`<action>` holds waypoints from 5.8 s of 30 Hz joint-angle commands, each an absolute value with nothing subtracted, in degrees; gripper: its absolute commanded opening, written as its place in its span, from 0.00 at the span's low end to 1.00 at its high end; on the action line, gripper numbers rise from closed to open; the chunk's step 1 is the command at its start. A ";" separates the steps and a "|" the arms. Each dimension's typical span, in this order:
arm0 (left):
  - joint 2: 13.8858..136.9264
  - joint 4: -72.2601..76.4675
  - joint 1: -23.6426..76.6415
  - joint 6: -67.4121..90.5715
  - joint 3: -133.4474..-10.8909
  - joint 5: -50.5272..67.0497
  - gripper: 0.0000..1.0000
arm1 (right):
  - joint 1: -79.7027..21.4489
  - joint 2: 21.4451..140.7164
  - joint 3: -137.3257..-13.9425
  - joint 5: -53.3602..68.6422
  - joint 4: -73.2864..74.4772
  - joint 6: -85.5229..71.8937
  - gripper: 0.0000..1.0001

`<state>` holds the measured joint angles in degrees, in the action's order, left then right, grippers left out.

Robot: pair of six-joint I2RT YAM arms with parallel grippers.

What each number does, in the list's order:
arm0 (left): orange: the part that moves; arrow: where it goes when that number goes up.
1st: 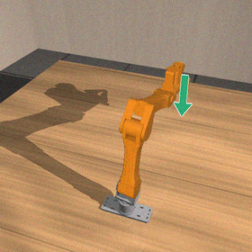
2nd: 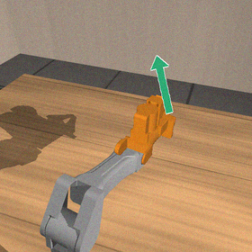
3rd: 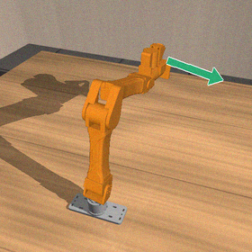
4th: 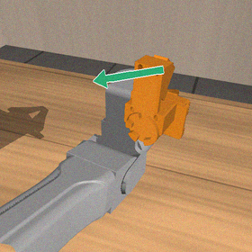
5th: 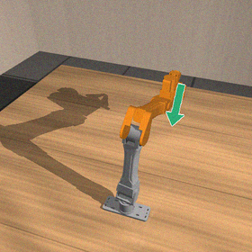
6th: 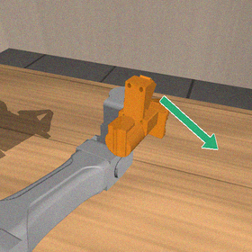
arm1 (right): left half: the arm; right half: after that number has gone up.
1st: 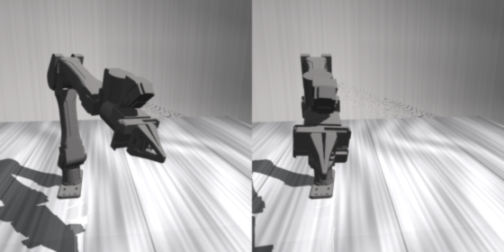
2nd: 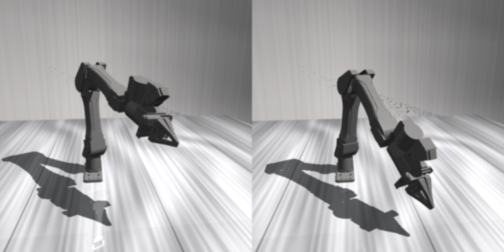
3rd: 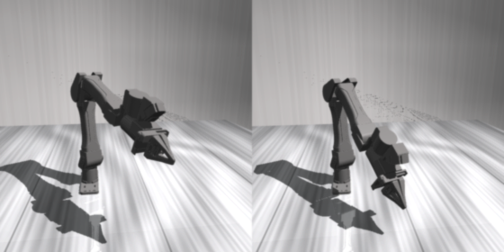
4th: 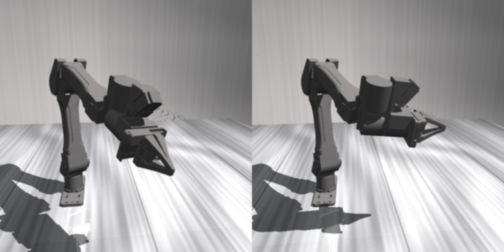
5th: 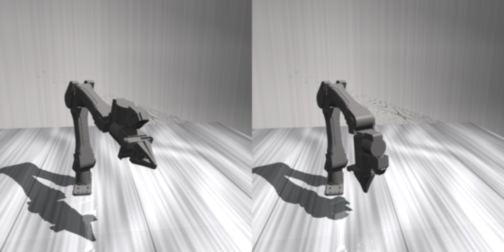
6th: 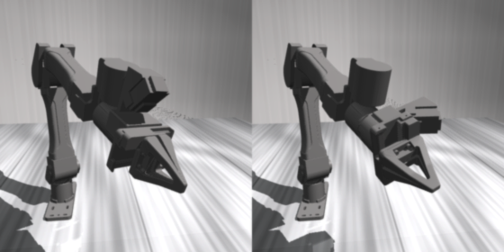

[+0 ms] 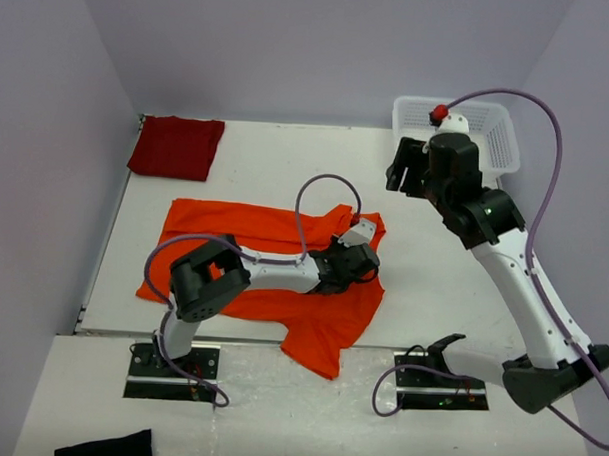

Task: Fold and stack the t-shirts
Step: Fold the flattened tshirt in 1/3 of the way

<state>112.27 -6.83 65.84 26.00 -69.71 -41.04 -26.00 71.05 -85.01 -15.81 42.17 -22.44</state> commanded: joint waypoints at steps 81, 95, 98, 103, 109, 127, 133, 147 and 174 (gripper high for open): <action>131.57 -26.02 62.84 23.11 -96.59 -57.04 0.26 | -25.58 57.48 -74.27 -14.94 47.29 -22.41 0.69; 131.40 -25.58 61.96 23.47 -94.92 -56.51 0.14 | -25.58 57.92 -74.88 -14.77 47.46 -22.33 0.70; 131.57 -25.49 61.61 23.38 -94.66 -56.51 0.14 | -25.66 58.09 -75.15 -14.68 47.46 -22.24 0.70; 131.83 -25.58 61.26 23.38 -94.57 -56.43 0.15 | -25.58 58.36 -75.23 -14.41 47.46 -22.15 0.70; 131.31 -25.84 61.35 23.73 -94.22 -55.55 0.16 | -25.66 58.62 -74.97 -14.06 47.46 -21.97 0.70; 129.99 -26.28 62.31 24.96 -92.90 -53.97 0.19 | -25.66 57.83 -74.00 -13.54 47.29 -22.32 0.70; 129.03 -26.81 62.49 26.10 -91.67 -53.35 0.20 | -25.66 57.83 -73.83 -13.27 47.11 -22.50 0.70; 128.23 -24.79 62.49 25.40 -90.44 -52.03 0.06 | -25.58 57.74 -73.39 -12.31 46.85 -23.12 0.71; 115.40 -15.38 62.58 17.93 -85.88 -58.01 0.00 | -25.66 60.20 -71.81 -16.35 46.76 -23.12 0.71</action>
<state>119.07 -17.45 62.33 18.39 -87.50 -57.41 -25.82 60.05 -70.98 -14.15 46.76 -22.55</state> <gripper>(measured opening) 0.002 0.713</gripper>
